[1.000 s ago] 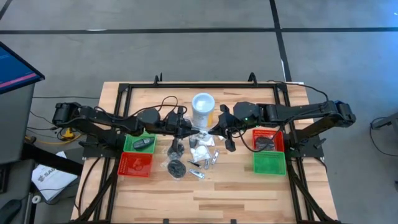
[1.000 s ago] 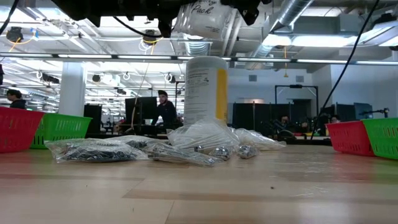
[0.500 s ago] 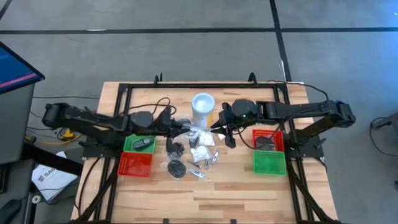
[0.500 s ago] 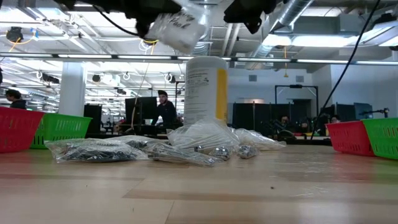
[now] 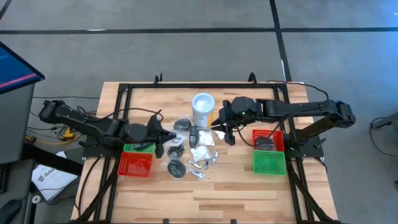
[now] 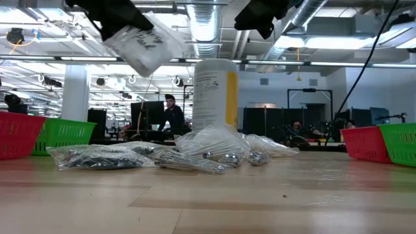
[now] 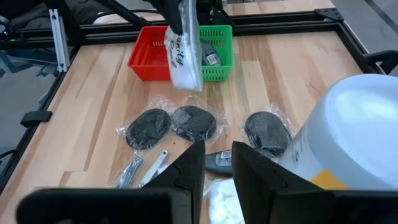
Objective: Pick & Place Travel size toiletries
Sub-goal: Put the cotton pack into the left red bin
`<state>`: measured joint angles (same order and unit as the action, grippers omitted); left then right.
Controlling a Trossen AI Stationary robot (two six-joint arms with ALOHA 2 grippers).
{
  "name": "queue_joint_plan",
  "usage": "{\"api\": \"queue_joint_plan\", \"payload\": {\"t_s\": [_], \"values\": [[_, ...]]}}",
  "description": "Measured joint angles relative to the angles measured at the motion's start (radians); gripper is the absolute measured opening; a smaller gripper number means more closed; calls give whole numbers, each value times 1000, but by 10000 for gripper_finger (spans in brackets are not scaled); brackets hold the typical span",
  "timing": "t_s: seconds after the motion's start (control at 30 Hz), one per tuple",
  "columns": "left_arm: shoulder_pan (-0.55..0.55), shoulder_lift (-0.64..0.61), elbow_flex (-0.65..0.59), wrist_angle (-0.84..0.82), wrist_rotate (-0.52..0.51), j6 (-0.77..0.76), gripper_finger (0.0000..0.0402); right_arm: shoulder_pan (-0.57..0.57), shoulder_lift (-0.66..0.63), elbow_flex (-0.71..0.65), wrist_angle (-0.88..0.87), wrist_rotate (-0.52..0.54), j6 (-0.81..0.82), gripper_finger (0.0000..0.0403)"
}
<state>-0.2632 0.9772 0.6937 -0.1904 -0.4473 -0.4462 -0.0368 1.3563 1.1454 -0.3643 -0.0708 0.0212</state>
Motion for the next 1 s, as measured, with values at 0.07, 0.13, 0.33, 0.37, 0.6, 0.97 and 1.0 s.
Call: {"api": "queue_joint_plan", "payload": {"t_s": [0.07,0.13,0.33,0.37,0.6,0.97,1.0], "values": [[-18,-15,0,-58,-2,-58,8,1,0,0,-3,0,-3,72],[-37,-29,0,-108,-5,-118,8,1,0,0,-4,0,-3,72],[-101,-62,0,-242,-16,-286,8,0,-1,0,-4,0,-24,72],[-114,-67,0,-261,-16,-315,8,0,-1,0,-4,0,-24,72],[-202,-121,0,-445,-14,-551,8,-6,22,0,4,0,-29,72],[-296,-146,0,-627,100,-884,8,-27,73,-2,7,0,-32,72],[-297,-144,0,-651,120,-913,8,-33,73,-2,14,0,-32,72]]}}
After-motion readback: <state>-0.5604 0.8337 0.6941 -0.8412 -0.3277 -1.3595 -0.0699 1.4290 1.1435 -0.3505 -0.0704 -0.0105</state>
